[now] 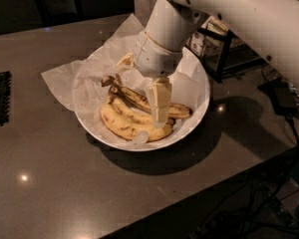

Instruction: Pick banana from white bowl

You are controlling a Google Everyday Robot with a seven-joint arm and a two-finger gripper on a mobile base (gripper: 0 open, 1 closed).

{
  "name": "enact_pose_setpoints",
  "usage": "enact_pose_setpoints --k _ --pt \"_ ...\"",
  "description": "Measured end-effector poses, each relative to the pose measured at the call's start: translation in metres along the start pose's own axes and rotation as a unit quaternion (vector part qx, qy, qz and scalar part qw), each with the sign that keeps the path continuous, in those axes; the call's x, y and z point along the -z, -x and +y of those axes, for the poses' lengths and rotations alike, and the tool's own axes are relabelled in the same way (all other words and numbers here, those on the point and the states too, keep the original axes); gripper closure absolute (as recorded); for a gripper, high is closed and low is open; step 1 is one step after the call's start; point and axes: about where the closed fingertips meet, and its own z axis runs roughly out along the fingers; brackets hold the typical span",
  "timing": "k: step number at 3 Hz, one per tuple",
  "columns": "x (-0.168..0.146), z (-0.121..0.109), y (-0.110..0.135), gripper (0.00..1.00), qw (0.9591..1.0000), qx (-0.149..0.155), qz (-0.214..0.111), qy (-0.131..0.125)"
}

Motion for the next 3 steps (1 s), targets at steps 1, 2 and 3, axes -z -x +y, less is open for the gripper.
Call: enact_pose_setpoints --k 1,2,3 --pt "-0.011 0.01 -0.009 0.0 0.9996 -0.024 -0.008 0.01" --pt "-0.011 0.025 -0.03 0.0 0.9972 -0.074 -0.001 0.008" --pt "-0.011 0.025 -0.03 0.0 0.9972 -0.074 -0.001 0.008"
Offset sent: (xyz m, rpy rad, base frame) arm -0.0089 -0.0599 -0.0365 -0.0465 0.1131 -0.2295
